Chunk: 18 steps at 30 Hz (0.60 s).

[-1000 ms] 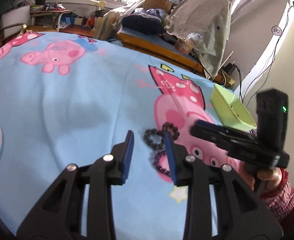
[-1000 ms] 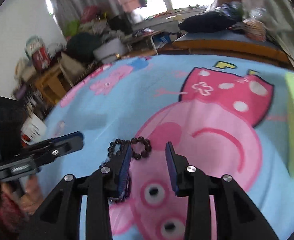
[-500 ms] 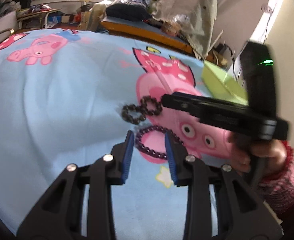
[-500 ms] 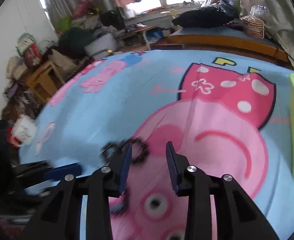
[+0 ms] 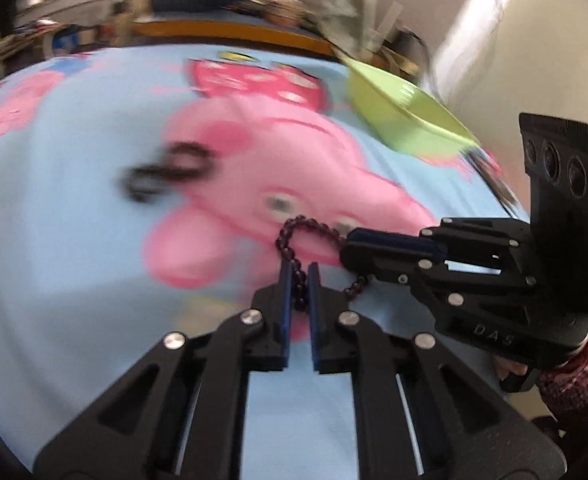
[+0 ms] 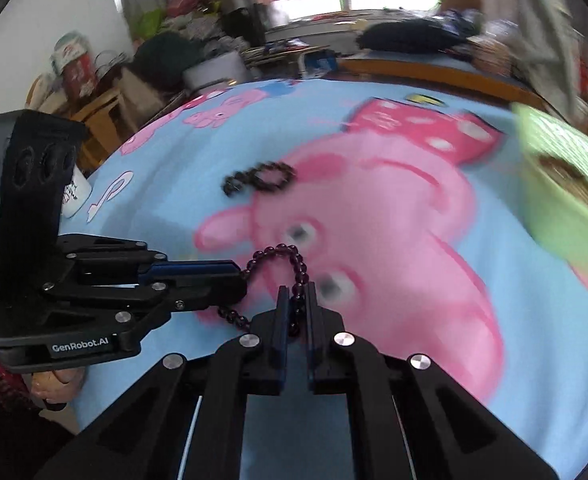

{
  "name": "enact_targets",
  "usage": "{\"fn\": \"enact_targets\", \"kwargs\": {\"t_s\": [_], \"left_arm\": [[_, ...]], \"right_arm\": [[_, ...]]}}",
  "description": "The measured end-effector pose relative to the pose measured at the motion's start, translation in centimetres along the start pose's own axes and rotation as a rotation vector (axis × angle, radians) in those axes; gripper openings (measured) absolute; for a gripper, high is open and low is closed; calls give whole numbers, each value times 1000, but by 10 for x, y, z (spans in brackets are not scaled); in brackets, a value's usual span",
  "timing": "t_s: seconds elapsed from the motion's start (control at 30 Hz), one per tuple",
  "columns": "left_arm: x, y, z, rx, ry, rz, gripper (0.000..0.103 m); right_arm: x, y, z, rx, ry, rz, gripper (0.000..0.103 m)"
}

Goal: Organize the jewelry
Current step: 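Carry the dark bead strand into the green basket and release it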

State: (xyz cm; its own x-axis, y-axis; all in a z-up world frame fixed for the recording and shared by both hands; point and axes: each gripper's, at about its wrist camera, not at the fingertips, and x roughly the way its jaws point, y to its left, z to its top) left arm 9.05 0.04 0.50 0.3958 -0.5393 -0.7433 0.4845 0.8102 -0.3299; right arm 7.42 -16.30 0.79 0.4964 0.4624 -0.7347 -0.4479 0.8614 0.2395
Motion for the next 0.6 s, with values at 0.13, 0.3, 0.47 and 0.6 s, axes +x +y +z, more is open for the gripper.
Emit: {"fn": "enact_targets", "kwargs": {"t_s": [0.13, 0.3, 0.47, 0.6], "left_arm": [[24, -56, -3, 111, 54, -93, 7], [42, -112, -2, 234, 95, -167, 7], [50, -134, 18, 258, 99, -197, 7], [48, -145, 41, 273, 66, -190, 7]], "right_arm": [[-49, -35, -46, 149, -49, -37, 0], [-97, -68, -87, 319, -136, -72, 0], [-121, -84, -89, 359, -224, -93, 0], [-134, -93, -68, 331, -298, -95, 0]]}}
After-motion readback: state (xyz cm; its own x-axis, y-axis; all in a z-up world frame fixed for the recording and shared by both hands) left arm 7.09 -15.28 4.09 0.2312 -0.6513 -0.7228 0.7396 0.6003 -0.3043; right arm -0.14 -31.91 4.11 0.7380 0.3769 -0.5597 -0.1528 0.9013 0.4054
